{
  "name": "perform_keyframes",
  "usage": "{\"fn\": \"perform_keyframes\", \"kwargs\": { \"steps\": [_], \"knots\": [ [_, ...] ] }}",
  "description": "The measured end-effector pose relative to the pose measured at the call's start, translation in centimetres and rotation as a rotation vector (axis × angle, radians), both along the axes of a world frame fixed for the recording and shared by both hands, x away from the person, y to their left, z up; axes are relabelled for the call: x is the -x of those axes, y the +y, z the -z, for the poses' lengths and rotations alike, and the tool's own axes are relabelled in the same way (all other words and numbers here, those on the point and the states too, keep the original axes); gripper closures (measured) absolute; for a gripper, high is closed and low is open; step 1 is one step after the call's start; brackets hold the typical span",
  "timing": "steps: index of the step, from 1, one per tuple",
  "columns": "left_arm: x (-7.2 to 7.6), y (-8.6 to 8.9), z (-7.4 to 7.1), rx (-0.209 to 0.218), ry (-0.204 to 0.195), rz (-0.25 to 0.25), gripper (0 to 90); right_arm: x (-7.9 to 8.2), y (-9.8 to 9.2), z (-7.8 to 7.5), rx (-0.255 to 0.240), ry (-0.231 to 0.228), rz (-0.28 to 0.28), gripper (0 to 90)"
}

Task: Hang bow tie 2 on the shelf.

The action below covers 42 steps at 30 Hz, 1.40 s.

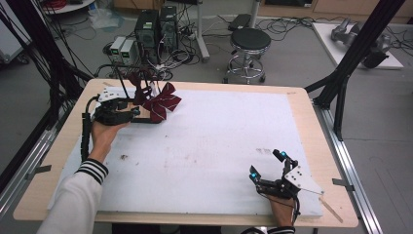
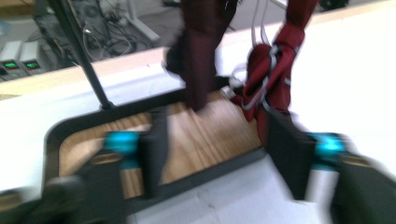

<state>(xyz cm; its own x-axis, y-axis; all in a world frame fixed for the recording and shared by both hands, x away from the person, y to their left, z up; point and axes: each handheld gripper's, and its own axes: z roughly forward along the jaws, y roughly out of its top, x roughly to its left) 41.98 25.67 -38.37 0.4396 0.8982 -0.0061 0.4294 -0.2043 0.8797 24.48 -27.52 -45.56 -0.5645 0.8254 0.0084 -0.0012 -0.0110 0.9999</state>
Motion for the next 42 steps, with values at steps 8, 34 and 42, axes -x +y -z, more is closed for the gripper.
{"fn": "perform_keyframes", "kwargs": {
  "steps": [8,34,42],
  "knots": [
    [1.9,0.9,-0.1,0.068,-0.12,0.1,17.1,0.0,0.0,0.0,0.002,0.0,0.001,0.8],
    [15.2,6.4,6.3,0.302,-0.476,0.156,16.5,0.1,0.3,0.0,0.026,-0.01,0.012,0.8],
    [15.5,6.6,7.2,0.293,-0.486,0.141,16.5,0.1,0.3,0.0,0.03,-0.01,0.01,0.8]
  ]
}}
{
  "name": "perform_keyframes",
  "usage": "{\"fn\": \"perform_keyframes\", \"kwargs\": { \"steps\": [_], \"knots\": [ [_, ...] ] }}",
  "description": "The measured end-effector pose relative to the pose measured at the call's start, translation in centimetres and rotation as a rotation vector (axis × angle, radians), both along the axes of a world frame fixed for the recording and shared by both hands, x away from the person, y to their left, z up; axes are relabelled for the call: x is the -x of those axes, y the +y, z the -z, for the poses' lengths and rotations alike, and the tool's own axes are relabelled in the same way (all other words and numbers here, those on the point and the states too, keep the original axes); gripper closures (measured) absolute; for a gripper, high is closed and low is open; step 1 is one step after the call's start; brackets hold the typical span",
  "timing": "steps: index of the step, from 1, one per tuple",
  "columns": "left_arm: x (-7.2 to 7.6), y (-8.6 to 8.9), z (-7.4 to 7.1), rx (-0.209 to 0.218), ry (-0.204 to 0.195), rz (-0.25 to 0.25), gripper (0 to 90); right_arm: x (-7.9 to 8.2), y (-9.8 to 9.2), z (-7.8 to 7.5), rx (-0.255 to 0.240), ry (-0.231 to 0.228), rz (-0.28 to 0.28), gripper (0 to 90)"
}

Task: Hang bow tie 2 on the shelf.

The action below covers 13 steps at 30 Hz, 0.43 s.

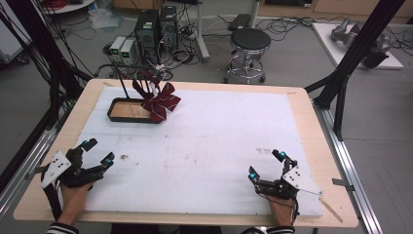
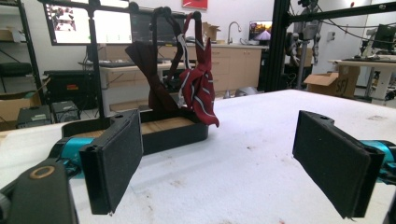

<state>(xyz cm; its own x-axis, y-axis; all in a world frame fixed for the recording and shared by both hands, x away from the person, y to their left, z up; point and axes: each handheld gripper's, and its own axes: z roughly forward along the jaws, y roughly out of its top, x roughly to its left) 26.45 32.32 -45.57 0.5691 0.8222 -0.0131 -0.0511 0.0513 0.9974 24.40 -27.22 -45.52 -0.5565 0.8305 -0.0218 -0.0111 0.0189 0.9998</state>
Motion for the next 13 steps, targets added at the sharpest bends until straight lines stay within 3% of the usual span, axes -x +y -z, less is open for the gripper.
{"fn": "perform_keyframes", "kwargs": {
  "steps": [13],
  "knots": [
    [-0.01,-0.22,0.05,-0.026,-0.001,-0.002,16.6,0.03,0.04,0.01,0.008,-0.005,0.0,0.8]
  ]
}}
